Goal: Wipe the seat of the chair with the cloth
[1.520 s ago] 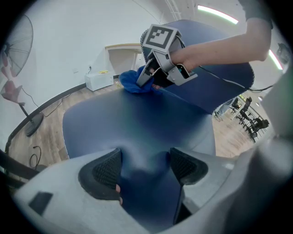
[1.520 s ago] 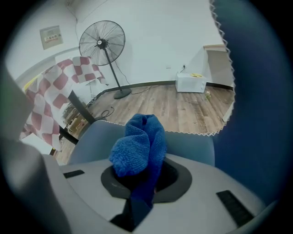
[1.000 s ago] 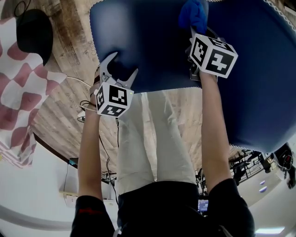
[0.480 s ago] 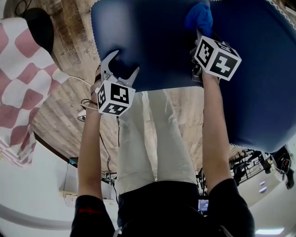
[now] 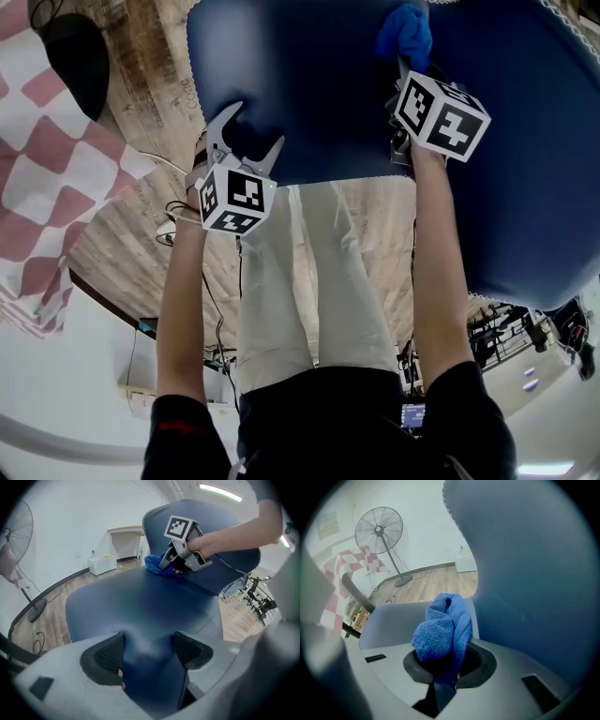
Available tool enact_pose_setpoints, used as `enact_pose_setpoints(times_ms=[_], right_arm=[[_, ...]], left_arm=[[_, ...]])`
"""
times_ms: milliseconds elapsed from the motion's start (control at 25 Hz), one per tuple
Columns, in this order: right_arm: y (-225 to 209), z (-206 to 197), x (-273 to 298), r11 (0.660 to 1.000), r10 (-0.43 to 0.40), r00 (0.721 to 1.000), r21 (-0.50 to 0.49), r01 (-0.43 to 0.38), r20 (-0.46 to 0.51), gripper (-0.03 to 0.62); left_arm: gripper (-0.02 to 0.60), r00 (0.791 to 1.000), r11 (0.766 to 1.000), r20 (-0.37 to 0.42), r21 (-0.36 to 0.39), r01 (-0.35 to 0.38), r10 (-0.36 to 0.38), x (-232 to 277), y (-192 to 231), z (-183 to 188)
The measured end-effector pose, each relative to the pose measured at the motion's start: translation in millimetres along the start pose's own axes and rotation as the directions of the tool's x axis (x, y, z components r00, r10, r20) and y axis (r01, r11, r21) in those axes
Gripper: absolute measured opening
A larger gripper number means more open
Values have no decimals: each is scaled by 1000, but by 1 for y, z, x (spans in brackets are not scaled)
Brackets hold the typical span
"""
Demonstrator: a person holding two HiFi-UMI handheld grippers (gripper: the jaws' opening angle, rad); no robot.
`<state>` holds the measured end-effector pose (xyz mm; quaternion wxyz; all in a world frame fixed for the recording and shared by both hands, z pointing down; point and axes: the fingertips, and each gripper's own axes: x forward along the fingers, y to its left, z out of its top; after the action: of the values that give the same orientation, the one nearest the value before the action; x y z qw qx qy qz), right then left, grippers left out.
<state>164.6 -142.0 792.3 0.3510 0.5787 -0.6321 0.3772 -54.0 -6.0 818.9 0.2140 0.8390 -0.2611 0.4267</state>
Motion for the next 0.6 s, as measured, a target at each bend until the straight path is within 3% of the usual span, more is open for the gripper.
enact_pose_setpoints(times_ms=[360, 600], right_arm=[[19, 2, 0, 999, 45, 999, -18, -45, 11, 43], [46, 9, 5, 991, 120, 992, -62, -118, 26, 43]], left_arm=[[342, 1000, 1000, 2, 4, -7, 7, -3, -1, -4], [342, 1000, 1000, -1, 4, -15, 15, -1, 0, -2]])
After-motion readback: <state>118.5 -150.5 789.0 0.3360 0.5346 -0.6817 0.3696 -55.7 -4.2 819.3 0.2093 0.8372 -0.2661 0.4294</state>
